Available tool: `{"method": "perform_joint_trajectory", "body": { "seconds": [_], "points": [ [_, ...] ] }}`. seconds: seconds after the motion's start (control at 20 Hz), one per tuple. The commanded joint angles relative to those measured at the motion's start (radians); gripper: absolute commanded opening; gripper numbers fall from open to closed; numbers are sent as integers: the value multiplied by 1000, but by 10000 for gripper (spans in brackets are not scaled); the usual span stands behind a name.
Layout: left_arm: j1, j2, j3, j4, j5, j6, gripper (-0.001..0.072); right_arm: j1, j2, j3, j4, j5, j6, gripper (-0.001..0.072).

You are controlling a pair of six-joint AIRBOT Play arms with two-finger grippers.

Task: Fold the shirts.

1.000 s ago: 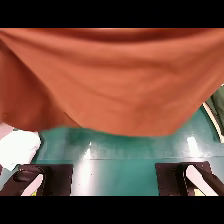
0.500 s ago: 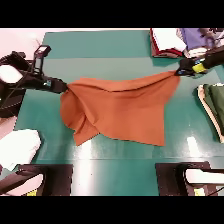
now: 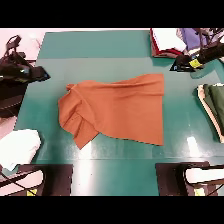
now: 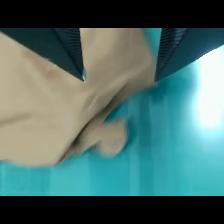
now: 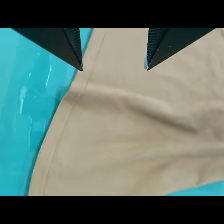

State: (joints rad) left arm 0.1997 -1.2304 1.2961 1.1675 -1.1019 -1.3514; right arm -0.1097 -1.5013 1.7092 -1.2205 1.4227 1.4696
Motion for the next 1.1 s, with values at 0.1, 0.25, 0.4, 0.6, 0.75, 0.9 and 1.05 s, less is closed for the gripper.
{"method": "perform_joint_trajectory", "body": {
  "seconds": [0.1,0.25,0.4,0.6,0.75,0.9,1.05],
  "points": [
    [134,145,-284,-5,-109,-5,516,-2,189,-220,0,30,-39,437],
    [136,205,-510,-34,-65,-5,515,-2,307,-383,67,-20,-42,436],
    [135,205,-655,-99,-3,-1,515,-2,391,-487,104,-73,-43,436],
    [89,204,-760,-245,104,83,515,-2,435,-545,104,-95,-43,436],
    [-15,196,-779,-278,177,102,515,-2,441,-549,103,-96,-43,437],
    [-72,194,-779,-278,188,73,394,-2,441,-550,102,-93,-50,437],
    [-68,195,-751,-271,158,73,29,-32,438,-554,93,-31,-65,436]
  ]
}}
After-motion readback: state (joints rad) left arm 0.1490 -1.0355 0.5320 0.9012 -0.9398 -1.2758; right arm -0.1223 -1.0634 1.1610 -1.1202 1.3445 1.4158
